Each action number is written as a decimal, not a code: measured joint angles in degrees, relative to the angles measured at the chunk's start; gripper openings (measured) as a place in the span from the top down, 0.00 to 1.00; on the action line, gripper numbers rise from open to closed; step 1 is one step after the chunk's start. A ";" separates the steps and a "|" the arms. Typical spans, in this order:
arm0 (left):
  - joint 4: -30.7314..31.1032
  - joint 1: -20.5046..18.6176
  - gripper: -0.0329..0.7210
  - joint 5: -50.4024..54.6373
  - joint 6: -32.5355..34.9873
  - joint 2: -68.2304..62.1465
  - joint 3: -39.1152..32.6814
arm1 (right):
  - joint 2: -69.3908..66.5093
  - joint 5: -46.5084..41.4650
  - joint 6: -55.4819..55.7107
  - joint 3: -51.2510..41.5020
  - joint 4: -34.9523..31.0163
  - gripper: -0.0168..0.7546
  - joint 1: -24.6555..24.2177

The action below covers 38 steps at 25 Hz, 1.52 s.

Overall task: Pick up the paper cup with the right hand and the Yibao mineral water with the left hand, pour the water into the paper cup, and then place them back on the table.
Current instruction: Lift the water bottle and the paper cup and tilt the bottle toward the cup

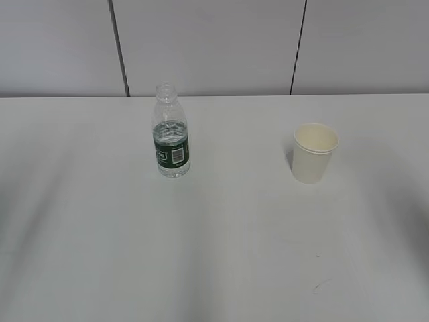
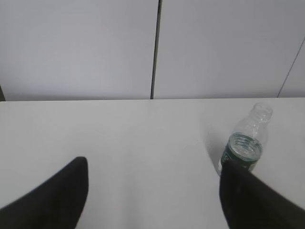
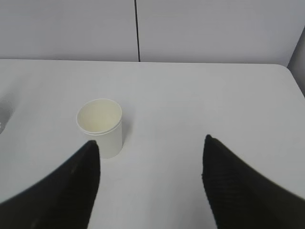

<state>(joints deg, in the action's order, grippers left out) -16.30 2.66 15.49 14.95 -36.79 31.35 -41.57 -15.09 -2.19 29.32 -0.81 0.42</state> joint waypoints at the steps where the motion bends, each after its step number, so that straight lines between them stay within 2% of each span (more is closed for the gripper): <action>1: 0.00 0.00 0.26 -1.48 0.12 -1.71 0.00 | -1.36 1.68 0.00 0.00 0.00 0.29 0.00; 4: -0.42 0.25 0.26 -7.44 0.24 -6.63 0.00 | -6.02 6.57 0.00 0.00 0.00 0.29 0.00; 7: -0.71 2.07 0.26 -13.49 0.24 -11.56 0.00 | -10.07 11.29 0.02 0.00 0.00 0.29 0.00; 15: -0.83 10.18 0.26 -29.99 0.24 -28.38 0.00 | -18.09 19.72 0.13 0.00 0.00 0.29 0.00; 21: -0.89 11.36 0.26 -38.66 -2.39 -36.37 0.00 | -21.02 27.18 0.13 -0.68 -0.04 0.29 0.00; 24: -0.66 12.08 0.26 -41.19 -4.61 -38.22 -0.31 | -22.94 34.95 0.84 -3.85 -0.04 0.30 0.00; 30: 3.37 15.40 0.26 -46.28 -5.45 -42.80 -2.79 | -30.54 58.34 4.59 -14.36 0.81 0.30 0.00; 34: 4.35 17.76 0.26 -52.93 -8.26 -47.15 -4.66 | -39.69 72.84 7.39 -16.98 5.49 0.30 0.00; 38: 4.83 19.00 0.26 -58.89 -9.52 -50.32 -5.43 | -49.67 79.28 8.04 -16.97 10.15 0.30 0.00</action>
<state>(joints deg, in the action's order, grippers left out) -11.48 21.67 -43.40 5.43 -87.11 25.93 -91.24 64.18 5.85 12.35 9.34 0.42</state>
